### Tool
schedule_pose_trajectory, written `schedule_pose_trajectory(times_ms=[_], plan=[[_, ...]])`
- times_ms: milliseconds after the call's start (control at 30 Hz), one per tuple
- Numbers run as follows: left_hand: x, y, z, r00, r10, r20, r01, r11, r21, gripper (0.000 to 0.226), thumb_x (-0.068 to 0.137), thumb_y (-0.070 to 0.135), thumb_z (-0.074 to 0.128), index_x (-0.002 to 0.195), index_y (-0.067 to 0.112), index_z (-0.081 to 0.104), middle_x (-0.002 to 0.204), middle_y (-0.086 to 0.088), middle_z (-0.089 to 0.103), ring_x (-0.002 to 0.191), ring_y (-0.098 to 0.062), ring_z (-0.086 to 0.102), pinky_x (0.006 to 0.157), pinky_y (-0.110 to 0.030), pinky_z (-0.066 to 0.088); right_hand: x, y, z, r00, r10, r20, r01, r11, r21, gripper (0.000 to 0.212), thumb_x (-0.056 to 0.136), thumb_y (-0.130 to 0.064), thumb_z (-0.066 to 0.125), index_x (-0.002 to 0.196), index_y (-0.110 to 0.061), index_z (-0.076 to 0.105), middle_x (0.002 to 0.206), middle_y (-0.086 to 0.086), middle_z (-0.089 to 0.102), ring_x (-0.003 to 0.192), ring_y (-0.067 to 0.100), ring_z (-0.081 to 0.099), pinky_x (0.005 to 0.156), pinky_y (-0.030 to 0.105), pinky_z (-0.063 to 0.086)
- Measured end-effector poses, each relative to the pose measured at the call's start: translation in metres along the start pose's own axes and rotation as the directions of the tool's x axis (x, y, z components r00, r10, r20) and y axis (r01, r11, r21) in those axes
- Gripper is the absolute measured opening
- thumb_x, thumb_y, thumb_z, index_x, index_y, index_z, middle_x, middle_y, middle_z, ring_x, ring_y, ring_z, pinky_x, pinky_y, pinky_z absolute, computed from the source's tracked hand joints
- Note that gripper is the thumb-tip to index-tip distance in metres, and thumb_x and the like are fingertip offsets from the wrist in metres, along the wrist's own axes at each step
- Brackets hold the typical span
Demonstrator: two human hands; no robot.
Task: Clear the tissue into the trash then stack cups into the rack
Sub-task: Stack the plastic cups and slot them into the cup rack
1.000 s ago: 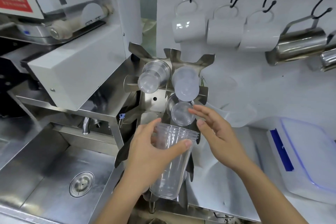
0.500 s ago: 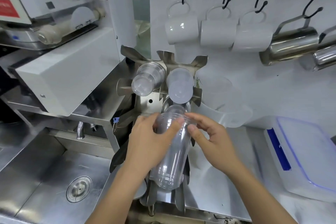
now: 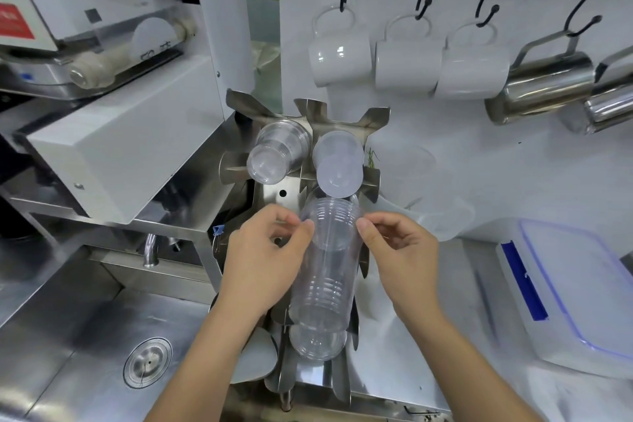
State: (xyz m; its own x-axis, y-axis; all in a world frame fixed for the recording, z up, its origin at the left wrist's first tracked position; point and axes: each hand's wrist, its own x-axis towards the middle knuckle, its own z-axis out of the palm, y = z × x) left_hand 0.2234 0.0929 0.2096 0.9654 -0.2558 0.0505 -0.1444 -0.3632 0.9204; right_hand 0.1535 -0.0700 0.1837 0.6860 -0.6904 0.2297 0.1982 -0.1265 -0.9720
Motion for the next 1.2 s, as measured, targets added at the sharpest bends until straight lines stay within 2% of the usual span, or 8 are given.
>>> schedule_pose_trajectory(times_ms=[200, 300, 400, 600, 733, 867, 1033, 1200], plan=[[0.0, -0.001, -0.006, 0.992, 0.011, 0.129, 0.0, 0.997, -0.083, 0.045, 0.065, 0.067, 0.07, 0.088, 0.029, 0.077, 0.08, 0.01, 0.078, 0.076, -0.01, 0.074, 0.083, -0.038, 0.061, 0.004, 0.007, -0.001, 0.998, 0.054, -0.026, -0.057, 0.992, -0.114, 0.01, 0.086, -0.016, 0.071, 0.094, -0.017, 0.077, 0.09, -0.001, 0.078, 0.076, 0.013, 0.072, 0.066, 0.018, 0.055], [-0.007, -0.001, -0.01, 0.972, 0.054, 0.227, -0.037, 0.996, -0.081, 0.068, 0.053, 0.072, 0.077, 0.107, 0.031, 0.074, 0.097, 0.012, 0.076, 0.084, 0.005, 0.071, 0.073, -0.014, 0.054, 0.003, 0.008, -0.005, 0.998, 0.04, 0.054, -0.027, 0.977, -0.214, 0.019, 0.091, -0.019, 0.066, 0.106, -0.025, 0.074, 0.107, -0.003, 0.074, 0.088, 0.008, 0.072, 0.082, 0.027, 0.058], [-0.01, -0.005, -0.016, 0.927, 0.133, 0.352, -0.095, 0.988, -0.125, 0.083, 0.048, 0.058, 0.085, 0.124, 0.03, 0.067, 0.117, 0.016, 0.068, 0.105, 0.003, 0.066, 0.079, -0.015, 0.057, 0.003, 0.007, -0.008, 0.982, 0.048, 0.181, 0.001, 0.965, -0.261, 0.028, 0.095, -0.024, 0.06, 0.121, -0.03, 0.067, 0.121, -0.011, 0.069, 0.111, 0.004, 0.064, 0.1, 0.037, 0.051], [-0.006, -0.01, -0.016, 0.95, 0.176, 0.258, -0.157, 0.983, -0.093, 0.069, 0.052, 0.048, 0.089, 0.115, 0.027, 0.072, 0.113, 0.01, 0.071, 0.102, -0.004, 0.069, 0.08, -0.022, 0.061, -0.011, -0.003, -0.018, 0.931, 0.133, 0.341, 0.004, 0.928, -0.373, 0.049, 0.091, -0.051, 0.055, 0.135, -0.03, 0.055, 0.143, -0.017, 0.052, 0.132, 0.002, 0.048, 0.115, 0.036, 0.036], [-0.006, -0.012, -0.013, 0.969, 0.161, 0.189, -0.141, 0.983, -0.115, 0.053, 0.059, 0.029, 0.095, 0.108, 0.023, 0.076, 0.106, 0.006, 0.074, 0.095, -0.005, 0.072, 0.078, -0.023, 0.062, -0.022, -0.005, -0.022, 0.923, 0.115, 0.366, 0.046, 0.914, -0.404, 0.064, 0.08, -0.066, 0.056, 0.135, -0.035, 0.053, 0.143, -0.021, 0.05, 0.133, -0.009, 0.041, 0.114, 0.018, 0.033], [-0.007, -0.013, -0.011, 0.98, 0.146, 0.134, -0.126, 0.981, -0.147, 0.044, 0.06, 0.021, 0.096, 0.101, 0.02, 0.079, 0.096, 0.005, 0.077, 0.084, -0.006, 0.074, 0.069, -0.018, 0.06, -0.027, -0.008, -0.022, 0.934, 0.043, 0.356, 0.105, 0.917, -0.385, 0.055, 0.075, -0.056, 0.065, 0.125, -0.035, 0.06, 0.132, -0.023, 0.057, 0.127, -0.01, 0.047, 0.101, 0.002, 0.032], [-0.003, -0.015, -0.005, 0.988, 0.143, 0.06, -0.133, 0.979, -0.152, 0.021, 0.068, 0.007, 0.089, 0.086, 0.014, 0.081, 0.08, 0.0, 0.079, 0.071, -0.008, 0.076, 0.068, -0.018, 0.061, -0.025, -0.006, -0.02, 0.965, 0.013, 0.263, 0.09, 0.922, -0.377, 0.029, 0.08, -0.026, 0.076, 0.107, -0.034, 0.069, 0.114, -0.02, 0.069, 0.114, -0.006, 0.058, 0.094, 0.002, 0.038], [0.001, -0.015, 0.0, 0.986, 0.167, 0.003, -0.166, 0.98, -0.111, 0.017, 0.07, 0.007, 0.088, 0.078, 0.02, 0.08, 0.072, 0.003, 0.078, 0.061, -0.005, 0.073, 0.063, -0.014, 0.058, -0.023, -0.001, -0.016, 0.979, -0.004, 0.202, 0.083, 0.92, -0.383, 0.022, 0.08, -0.023, 0.077, 0.099, -0.033, 0.072, 0.104, -0.019, 0.072, 0.107, -0.005, 0.062, 0.091, 0.004, 0.042]])
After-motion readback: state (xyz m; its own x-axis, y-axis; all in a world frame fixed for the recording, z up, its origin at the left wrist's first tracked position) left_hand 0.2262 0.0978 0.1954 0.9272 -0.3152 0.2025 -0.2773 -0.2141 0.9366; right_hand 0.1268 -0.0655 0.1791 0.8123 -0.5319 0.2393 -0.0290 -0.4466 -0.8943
